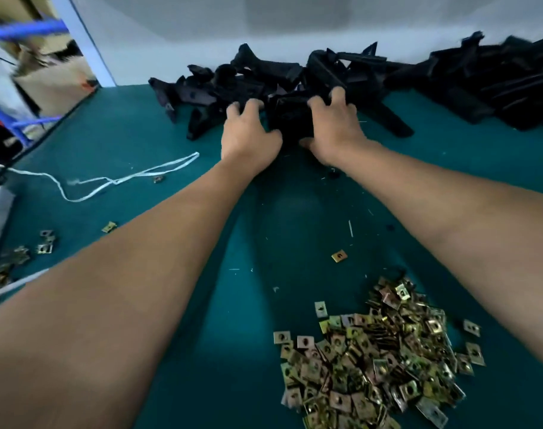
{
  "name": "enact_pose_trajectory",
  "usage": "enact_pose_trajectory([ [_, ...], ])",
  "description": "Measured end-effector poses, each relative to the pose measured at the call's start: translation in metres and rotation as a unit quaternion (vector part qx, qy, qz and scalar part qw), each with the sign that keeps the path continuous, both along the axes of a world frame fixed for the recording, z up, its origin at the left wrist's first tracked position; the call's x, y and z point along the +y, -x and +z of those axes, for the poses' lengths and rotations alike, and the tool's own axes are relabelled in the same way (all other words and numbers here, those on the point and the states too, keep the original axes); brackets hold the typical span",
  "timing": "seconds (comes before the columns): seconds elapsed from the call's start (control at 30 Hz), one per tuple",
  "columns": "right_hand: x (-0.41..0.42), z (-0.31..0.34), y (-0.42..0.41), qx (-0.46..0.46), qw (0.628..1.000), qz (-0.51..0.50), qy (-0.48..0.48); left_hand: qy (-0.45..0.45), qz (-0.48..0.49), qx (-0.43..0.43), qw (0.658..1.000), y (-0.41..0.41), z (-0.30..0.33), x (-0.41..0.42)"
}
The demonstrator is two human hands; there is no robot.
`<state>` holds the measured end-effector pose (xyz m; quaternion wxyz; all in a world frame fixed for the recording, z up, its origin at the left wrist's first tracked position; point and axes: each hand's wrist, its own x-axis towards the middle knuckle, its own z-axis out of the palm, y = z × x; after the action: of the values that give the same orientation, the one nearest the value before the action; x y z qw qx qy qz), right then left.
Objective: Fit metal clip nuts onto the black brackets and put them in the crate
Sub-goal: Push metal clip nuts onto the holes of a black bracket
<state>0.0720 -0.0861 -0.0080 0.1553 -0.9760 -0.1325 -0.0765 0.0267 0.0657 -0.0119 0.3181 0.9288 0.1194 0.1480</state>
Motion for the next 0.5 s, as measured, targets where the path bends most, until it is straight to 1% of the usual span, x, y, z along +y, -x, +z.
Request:
enact_pose_trajectory([
  [0.03,-0.004,0.0,0.002,-0.013,1.0,0.015,-0.024,0.015,-0.011,0.011,1.0,-0.002,0.001,-0.003],
  [0.1,-0.015,0.0,0.011,-0.041,0.994,0.038,-0.097,0.017,-0.018,0.048,0.999,-0.004,0.003,-0.009],
  [0.17,-0.029,0.002,0.027,-0.091,0.977,0.033,-0.188,-0.025,0.004,0.056,0.998,0.0,0.005,-0.013],
  [0.23,-0.044,0.01,0.045,-0.158,0.947,0.014,-0.279,-0.078,0.051,-0.001,0.996,0.01,0.01,-0.02],
  [0.27,-0.052,0.015,0.056,-0.183,0.931,0.01,-0.316,-0.07,0.067,-0.044,0.994,0.019,0.013,-0.028],
  [0.3,-0.057,0.02,0.067,-0.197,0.917,0.012,-0.347,-0.016,0.067,-0.081,0.994,0.027,0.016,-0.036],
  [0.33,-0.06,0.024,0.079,-0.197,0.905,0.022,-0.378,0.1,0.048,-0.092,0.99,0.035,0.022,-0.046],
  [0.37,-0.064,0.028,0.095,-0.178,0.893,0.045,-0.411,0.271,0.009,-0.065,0.96,0.045,0.028,-0.06],
  [0.4,-0.064,0.029,0.11,-0.142,0.88,0.079,-0.447,0.443,-0.044,-0.019,0.895,0.054,0.035,-0.073],
  [0.43,-0.063,0.03,0.123,-0.094,0.866,0.116,-0.477,0.562,-0.09,0.025,0.821,0.062,0.039,-0.083],
  [0.47,-0.065,0.03,0.141,-0.048,0.856,0.155,-0.491,0.629,-0.124,0.054,0.766,0.073,0.042,-0.091],
  [0.5,-0.064,0.028,0.15,-0.012,0.849,0.188,-0.494,0.673,-0.134,0.06,0.725,0.077,0.044,-0.094],
])
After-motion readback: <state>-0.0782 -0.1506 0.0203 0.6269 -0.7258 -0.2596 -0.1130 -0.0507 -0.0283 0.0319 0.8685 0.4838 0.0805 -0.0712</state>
